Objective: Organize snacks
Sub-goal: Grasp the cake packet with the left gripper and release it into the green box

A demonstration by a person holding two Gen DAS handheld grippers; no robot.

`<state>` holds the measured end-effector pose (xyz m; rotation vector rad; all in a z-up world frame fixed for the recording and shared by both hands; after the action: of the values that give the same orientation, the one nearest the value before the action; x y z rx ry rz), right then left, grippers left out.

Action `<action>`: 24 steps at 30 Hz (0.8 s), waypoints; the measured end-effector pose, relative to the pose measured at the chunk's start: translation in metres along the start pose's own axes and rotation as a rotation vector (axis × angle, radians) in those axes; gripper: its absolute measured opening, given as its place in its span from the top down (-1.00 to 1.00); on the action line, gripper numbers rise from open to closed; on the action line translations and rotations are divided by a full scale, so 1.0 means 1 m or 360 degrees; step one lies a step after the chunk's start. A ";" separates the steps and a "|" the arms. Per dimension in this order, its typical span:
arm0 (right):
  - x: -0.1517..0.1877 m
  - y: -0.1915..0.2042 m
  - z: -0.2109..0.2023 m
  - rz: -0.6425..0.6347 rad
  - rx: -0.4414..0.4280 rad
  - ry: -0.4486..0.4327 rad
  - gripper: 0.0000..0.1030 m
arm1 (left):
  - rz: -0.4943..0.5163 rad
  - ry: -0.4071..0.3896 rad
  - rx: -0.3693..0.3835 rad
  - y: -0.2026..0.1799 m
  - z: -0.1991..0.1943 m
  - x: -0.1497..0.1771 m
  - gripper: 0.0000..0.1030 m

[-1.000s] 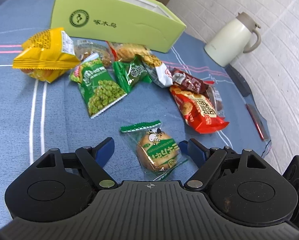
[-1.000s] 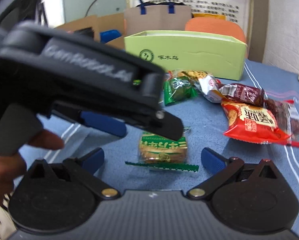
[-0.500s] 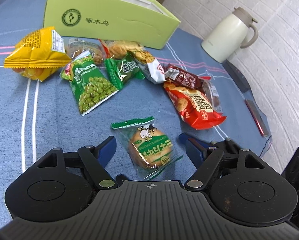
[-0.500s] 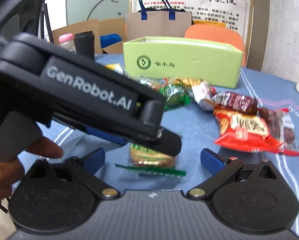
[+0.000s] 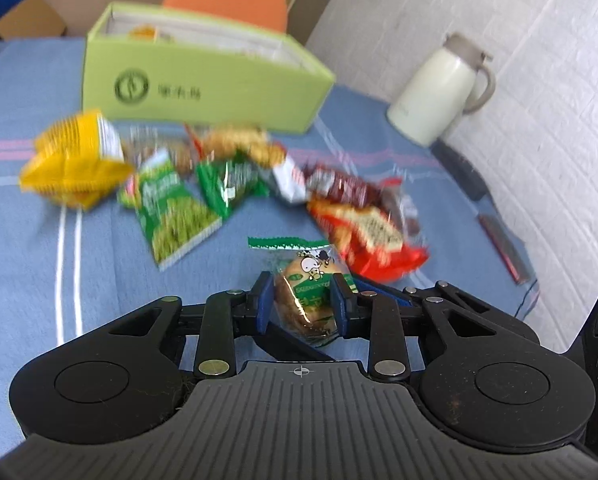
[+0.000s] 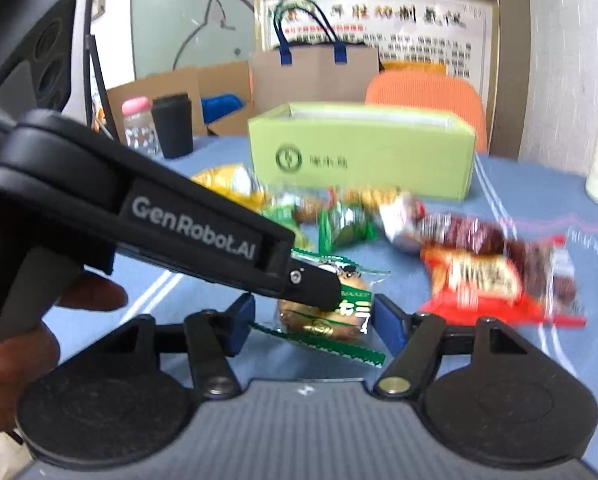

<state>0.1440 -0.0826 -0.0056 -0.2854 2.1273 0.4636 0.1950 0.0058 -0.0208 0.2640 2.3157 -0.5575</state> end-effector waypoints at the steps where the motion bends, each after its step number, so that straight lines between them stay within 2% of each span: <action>1: -0.008 0.002 0.001 -0.0014 -0.0004 -0.0020 -0.42 | 0.0008 -0.0025 -0.0011 0.001 -0.003 -0.007 0.82; 6: -0.066 0.002 0.026 -0.0118 -0.0028 -0.0141 -0.44 | 0.0070 -0.0165 -0.0093 0.009 -0.007 -0.067 0.75; 13: -0.156 -0.020 0.096 -0.0204 -0.0059 -0.0234 -0.44 | 0.0107 -0.0327 -0.0235 0.038 0.016 -0.163 0.73; 16: -0.183 -0.031 0.132 -0.0208 -0.0096 -0.0212 -0.43 | 0.0098 -0.0332 -0.0291 0.057 0.036 -0.196 0.73; 19: -0.196 -0.040 0.163 -0.0198 -0.0103 -0.0170 -0.43 | 0.0064 -0.0305 -0.0327 0.077 0.063 -0.217 0.73; 24: -0.197 -0.053 0.211 -0.0179 -0.0111 -0.0052 -0.43 | -0.0010 -0.0214 -0.0329 0.107 0.105 -0.224 0.73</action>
<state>0.4303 -0.0343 0.0369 -0.4321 2.0537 0.4737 0.4554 0.0460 0.0348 0.1169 2.2227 -0.3249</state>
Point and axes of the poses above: each gripper's, at about its wrist camera, not at the fingertips, and z roughly the way its jaws point, y to its left, x to its underside, the point moved 6 cm from there along z, roughly the way its jaws point, and after that the axes turned 9 degrees about z, right-handed, at the moved point
